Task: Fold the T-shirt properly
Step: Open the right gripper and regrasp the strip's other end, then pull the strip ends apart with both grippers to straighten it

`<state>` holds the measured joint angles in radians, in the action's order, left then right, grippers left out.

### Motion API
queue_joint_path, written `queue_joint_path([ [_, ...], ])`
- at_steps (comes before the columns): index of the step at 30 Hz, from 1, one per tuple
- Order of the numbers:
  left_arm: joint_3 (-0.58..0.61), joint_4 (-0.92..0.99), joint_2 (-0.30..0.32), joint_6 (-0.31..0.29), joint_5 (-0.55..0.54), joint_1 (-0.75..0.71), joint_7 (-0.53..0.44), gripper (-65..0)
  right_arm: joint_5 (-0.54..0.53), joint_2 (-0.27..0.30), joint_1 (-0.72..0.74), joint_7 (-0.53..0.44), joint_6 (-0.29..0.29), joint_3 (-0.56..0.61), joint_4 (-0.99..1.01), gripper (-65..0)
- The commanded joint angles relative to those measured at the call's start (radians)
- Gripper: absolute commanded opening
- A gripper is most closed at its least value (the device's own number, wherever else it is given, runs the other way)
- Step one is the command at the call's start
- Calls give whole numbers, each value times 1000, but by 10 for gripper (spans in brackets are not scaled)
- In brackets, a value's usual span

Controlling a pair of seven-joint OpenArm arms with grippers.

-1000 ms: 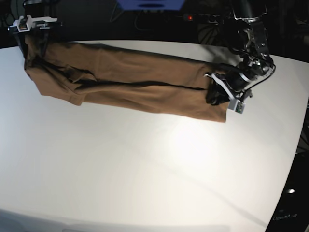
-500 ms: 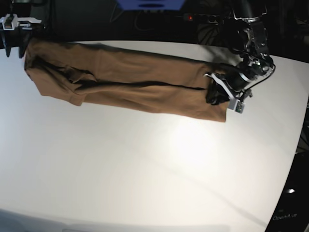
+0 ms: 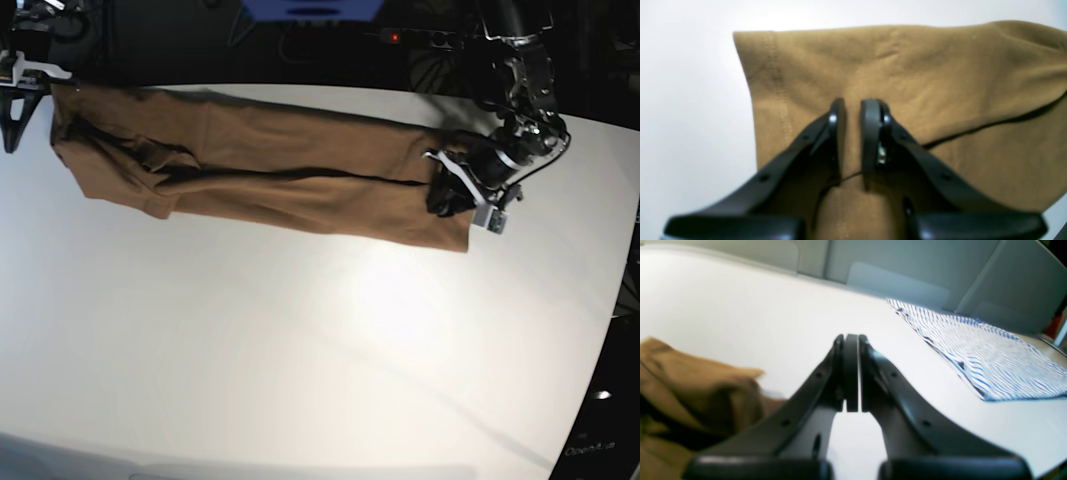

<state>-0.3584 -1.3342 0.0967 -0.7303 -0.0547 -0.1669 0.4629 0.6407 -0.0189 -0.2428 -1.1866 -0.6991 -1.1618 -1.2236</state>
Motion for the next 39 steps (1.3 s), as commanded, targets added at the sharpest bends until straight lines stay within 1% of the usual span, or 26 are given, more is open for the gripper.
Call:
queue_joint_path([
  [1,6,48,-1,32,214,-59,280,-562,-26,10,7,-32,1,10,-26,-647],
  [7,6,46,-1,32,214,-72,280,-562,-26,-40,89,-25,1,9,-28,-647],
  [14,6,46,-1,32,209,-73,280,-562,-22,-43,118,-20,1,12,-23,-647],
  [16,8,46,-2,32,209,-73,280,-562,-22,-45,116,7,1,13,-23,-647],
  [19,8,46,-2,32,207,-73,280,-562,-22,-49,121,78,1,13,3,-647],
  [22,8,46,-2,32,207,-73,280,-562,-22,-49,139,119,1,10,11,-647],
  [26,8,46,-2,32,209,-73,280,-562,-20,-43,141,149,1,15,11,-647],
  [28,8,46,-2,32,212,-73,280,-562,-12,-48,138,149,1,15,12,-647],
  [31,8,46,-2,32,212,-73,282,-562,32,-51,133,149,1,9,12,-647],
  [34,8,46,-2,32,212,-73,280,-562,35,-65,99,141,1,9,18,-647],
  [39,8,46,-2,32,212,-73,280,-562,38,-69,59,139,1,15,40,-647],
])
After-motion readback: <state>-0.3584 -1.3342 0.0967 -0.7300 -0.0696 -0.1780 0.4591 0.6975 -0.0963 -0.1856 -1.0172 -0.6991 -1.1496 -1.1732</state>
